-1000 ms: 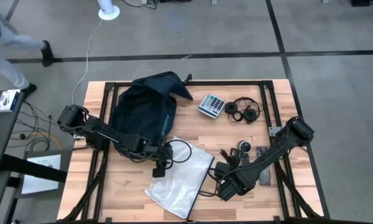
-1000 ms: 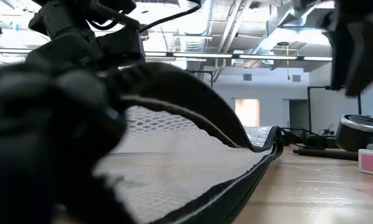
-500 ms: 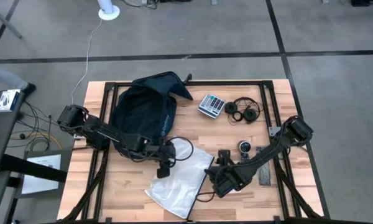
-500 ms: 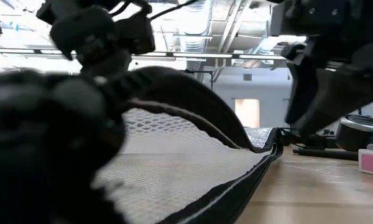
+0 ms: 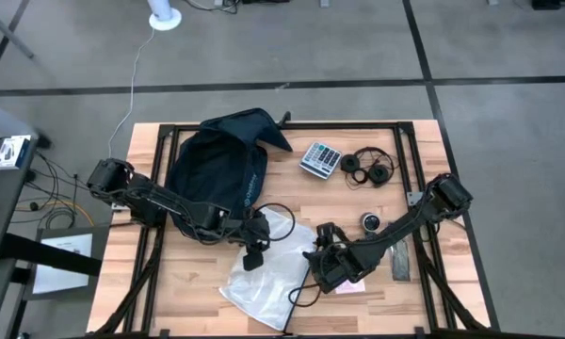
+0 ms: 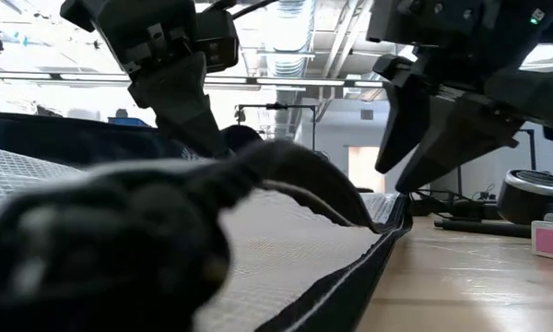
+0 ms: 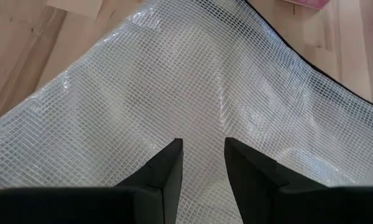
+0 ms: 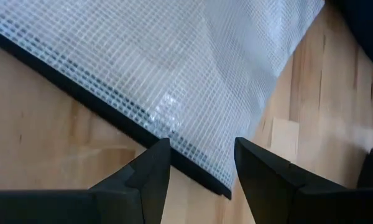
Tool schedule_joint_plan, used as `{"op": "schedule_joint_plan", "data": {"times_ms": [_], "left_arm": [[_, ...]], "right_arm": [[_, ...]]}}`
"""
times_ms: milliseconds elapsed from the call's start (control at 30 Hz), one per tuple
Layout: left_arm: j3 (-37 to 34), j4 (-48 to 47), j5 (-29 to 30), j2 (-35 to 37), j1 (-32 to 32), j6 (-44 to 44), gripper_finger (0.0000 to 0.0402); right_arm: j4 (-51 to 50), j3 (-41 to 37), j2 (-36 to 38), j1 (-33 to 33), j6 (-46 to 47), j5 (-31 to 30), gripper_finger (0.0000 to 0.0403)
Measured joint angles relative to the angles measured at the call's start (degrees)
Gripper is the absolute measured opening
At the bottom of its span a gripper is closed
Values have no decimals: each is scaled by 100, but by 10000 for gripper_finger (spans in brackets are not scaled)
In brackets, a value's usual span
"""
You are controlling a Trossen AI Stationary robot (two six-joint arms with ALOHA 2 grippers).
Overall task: Unpack backpack
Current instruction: Put the white game card into the white zip bag
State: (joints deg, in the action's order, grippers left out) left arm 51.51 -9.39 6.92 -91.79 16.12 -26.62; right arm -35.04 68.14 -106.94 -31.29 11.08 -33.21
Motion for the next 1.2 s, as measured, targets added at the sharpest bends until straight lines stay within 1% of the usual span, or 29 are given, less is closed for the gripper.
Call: {"op": "schedule_joint_plan", "data": {"times_ms": [133, 333, 400, 733, 900, 967, 1033, 1100, 1200], "left_arm": [[0, 37, 0, 0, 0, 23, 107], [0, 34, 167, 0, 0, -8, 107], [0, 33, 170, 0, 0, -5, 107], [0, 42, 177, 0, -48, 102, 107], [2, 24, 173, 0, -46, 98, 107], [2, 35, 175, 0, -46, 96, 107], [2, 44, 173, 0, -42, 94, 107], [2, 57, 173, 0, -39, 110, 107], [2, 274, 167, -2, -26, 182, 107]], "right_arm": [[143, 0, -2, 37, -75, 7, 168], [-325, 0, -2, -102, -632, 67, 168], [-374, 0, -4, -124, -670, 59, 168], [162, -3, -507, 116, -840, 3, 168], [534, -4, -391, 177, -668, 4, 162], [719, -4, -263, 175, -662, 8, 149], [896, -2, -138, 176, -605, 19, 129], [1003, 0, -37, 209, -490, 54, 99], [1079, 0, 113, 298, -205, 151, 37]]}}
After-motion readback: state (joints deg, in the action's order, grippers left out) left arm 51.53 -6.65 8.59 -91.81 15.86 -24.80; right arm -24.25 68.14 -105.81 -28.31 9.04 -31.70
